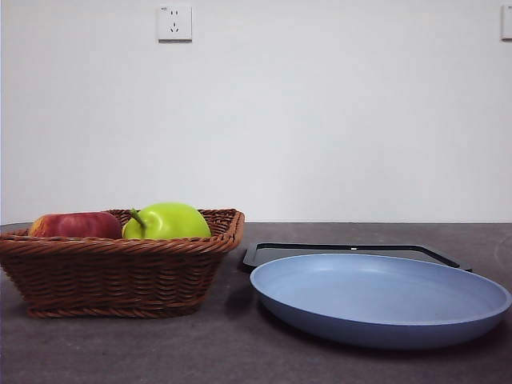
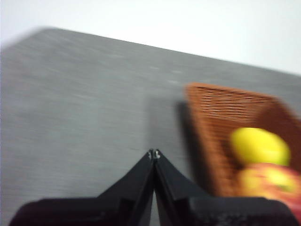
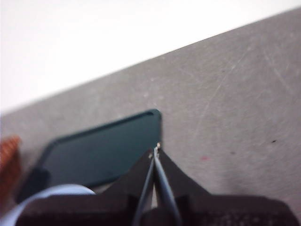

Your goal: Take the lemon from the basket,put the lemon in the plate,hand out the plate

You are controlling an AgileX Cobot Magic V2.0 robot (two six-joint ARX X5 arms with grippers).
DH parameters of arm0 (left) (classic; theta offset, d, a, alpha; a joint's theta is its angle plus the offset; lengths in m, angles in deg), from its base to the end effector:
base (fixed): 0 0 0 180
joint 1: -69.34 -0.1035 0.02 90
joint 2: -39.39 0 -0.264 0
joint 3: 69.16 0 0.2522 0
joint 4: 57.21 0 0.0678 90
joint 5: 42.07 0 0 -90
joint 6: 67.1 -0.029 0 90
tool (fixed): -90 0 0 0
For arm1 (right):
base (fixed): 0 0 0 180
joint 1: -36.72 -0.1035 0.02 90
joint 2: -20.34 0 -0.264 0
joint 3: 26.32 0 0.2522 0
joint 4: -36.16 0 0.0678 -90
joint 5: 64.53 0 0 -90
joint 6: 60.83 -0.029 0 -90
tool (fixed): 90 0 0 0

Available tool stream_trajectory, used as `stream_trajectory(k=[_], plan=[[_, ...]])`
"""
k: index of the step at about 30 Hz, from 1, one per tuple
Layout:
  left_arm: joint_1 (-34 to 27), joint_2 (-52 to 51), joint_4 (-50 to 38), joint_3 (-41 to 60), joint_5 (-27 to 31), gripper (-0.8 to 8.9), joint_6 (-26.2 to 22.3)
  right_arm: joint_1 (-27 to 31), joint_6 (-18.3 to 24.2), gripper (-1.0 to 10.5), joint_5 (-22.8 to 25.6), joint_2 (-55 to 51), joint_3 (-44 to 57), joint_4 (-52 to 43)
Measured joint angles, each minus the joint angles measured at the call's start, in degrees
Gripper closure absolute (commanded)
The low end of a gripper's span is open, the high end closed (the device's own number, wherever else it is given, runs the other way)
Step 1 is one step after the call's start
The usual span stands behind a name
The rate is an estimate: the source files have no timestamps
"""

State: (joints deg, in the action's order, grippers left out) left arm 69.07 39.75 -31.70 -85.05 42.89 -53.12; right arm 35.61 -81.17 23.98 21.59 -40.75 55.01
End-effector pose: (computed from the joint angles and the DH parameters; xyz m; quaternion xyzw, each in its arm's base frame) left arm 0.0942 -0.0021 0.1559 -0.1251 0.0913 -0.0306 0.9875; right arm 0.0979 0.0027 0.1572 0.1765 0.0527 0.0136 0.9828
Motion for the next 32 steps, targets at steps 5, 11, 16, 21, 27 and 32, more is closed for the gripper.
stream_trajectory(k=[5, 11, 16, 21, 27, 32], plan=[[0.00, 0.00, -1.92, 0.02, -8.55, 8.06, 3.30, 0.00, -6.51, 9.4, -1.84, 0.00, 0.00, -2.58], [0.00, 0.90, -2.19, -0.66, -9.99, 8.06, 7.06, 0.00, -9.16, 9.4, -7.82, 1.79, -1.84, 1.73], [0.00, 7.02, -0.85, -6.45, -10.01, 8.06, 8.13, 0.00, -10.01, 9.4, -10.32, 8.09, -8.15, 6.67], [0.00, 16.98, 0.92, -13.70, -10.62, 8.07, 8.20, 0.00, -9.75, 9.4, -10.73, 15.89, -16.52, 11.58], [0.00, 30.60, 2.67, -24.46, -20.50, 8.07, 5.53, 0.00, -3.65, 9.4, -16.41, 26.64, -27.80, 20.11], [0.00, 40.54, 8.57, -33.77, -28.09, 8.07, 2.36, 0.00, 1.88, 9.4, -21.09, 35.82, -35.71, 27.76]])
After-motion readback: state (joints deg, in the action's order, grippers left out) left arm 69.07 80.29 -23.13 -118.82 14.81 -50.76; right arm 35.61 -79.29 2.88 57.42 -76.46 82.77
